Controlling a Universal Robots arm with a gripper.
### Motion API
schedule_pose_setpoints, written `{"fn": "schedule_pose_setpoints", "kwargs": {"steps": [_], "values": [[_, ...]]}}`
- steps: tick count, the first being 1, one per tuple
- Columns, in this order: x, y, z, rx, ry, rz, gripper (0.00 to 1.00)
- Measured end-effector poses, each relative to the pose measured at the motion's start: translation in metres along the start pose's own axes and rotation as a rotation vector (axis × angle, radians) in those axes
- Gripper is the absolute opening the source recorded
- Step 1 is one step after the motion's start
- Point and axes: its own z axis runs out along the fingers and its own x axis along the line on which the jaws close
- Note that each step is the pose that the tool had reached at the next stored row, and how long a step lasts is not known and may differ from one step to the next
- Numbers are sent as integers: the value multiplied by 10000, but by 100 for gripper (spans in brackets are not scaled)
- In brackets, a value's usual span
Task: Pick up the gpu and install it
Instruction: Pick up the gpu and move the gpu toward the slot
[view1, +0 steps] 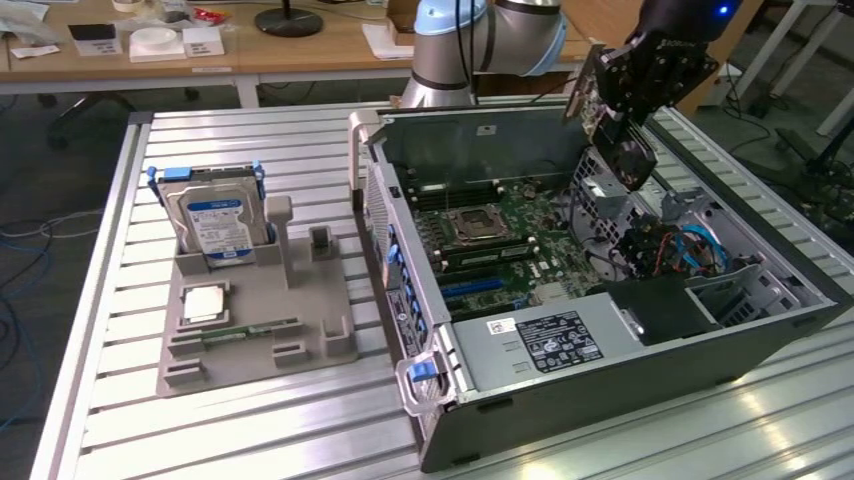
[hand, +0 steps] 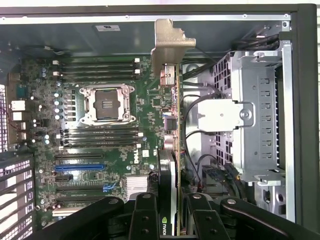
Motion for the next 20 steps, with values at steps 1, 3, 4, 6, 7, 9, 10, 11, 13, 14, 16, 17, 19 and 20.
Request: {"fn": "schedule_pose_setpoints", "kwargs": {"steps": [1,3,4,6,7,9,10,11,13,14,16,17,19,20], "values": [[-8,0,0,0,0,0,27],[-21,1,0,0,0,0,27],[-29,1,1,-1,0,0,27],[-47,3,1,0,0,0,27],[-54,3,2,-1,0,0,27],[-65,4,2,0,0,0,27],[-68,4,2,0,0,0,27],[-70,4,2,1,0,0,27],[-91,5,3,0,0,1,27],[-118,6,5,0,0,0,27],[-121,7,4,1,0,0,27],[-124,7,5,0,0,-1,27],[-129,7,5,0,0,0,27],[-129,7,5,0,0,0,27]]}}
